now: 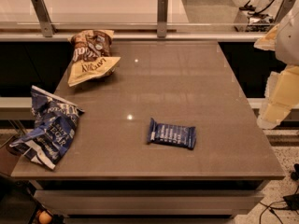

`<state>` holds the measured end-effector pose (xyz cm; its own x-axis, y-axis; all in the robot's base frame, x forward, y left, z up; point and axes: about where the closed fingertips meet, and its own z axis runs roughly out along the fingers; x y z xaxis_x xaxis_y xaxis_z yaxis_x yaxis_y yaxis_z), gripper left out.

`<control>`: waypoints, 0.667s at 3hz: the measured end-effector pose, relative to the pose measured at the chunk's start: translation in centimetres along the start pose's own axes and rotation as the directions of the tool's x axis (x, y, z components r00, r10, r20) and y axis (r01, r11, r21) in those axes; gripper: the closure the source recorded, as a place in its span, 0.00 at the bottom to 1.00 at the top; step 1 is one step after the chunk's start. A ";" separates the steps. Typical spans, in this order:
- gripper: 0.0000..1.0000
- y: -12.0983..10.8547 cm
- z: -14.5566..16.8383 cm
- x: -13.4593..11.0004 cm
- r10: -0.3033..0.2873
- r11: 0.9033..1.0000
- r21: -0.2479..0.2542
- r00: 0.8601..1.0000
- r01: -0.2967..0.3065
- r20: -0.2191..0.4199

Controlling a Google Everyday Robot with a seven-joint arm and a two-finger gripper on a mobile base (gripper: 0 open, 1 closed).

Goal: Move rxbar blueberry near brown chip bag

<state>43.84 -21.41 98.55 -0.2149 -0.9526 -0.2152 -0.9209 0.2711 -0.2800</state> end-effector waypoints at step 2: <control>0.00 0.1 0.6 0.0 0.009 1.000 -0.004 0.999 -0.009 0.042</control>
Offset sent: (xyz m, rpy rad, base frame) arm 0.0039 0.0002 -0.0185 0.1087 0.0030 0.0119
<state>43.97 -21.34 98.02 -0.2092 -0.9436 -0.2566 -0.9205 0.2786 -0.2741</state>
